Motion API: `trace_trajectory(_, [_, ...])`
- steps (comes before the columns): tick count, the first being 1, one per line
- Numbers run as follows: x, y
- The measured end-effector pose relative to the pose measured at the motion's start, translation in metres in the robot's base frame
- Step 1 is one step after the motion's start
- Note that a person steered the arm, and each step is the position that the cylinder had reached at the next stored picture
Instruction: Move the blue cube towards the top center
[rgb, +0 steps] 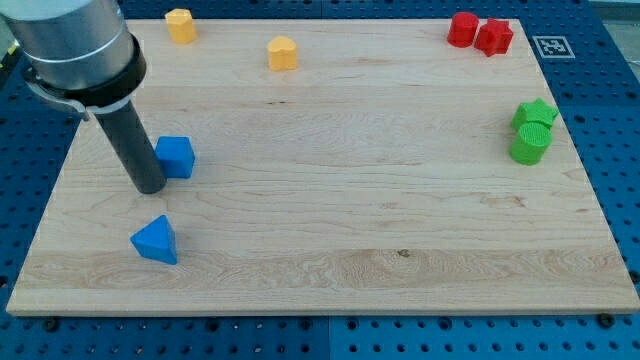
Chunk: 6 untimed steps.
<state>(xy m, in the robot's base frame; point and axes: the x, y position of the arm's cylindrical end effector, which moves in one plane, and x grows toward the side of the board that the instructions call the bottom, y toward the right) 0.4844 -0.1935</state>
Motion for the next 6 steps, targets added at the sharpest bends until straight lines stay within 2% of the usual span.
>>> trace_trajectory(3, [-0.038, 0.016])
trace_trajectory(6, [-0.077, 0.125])
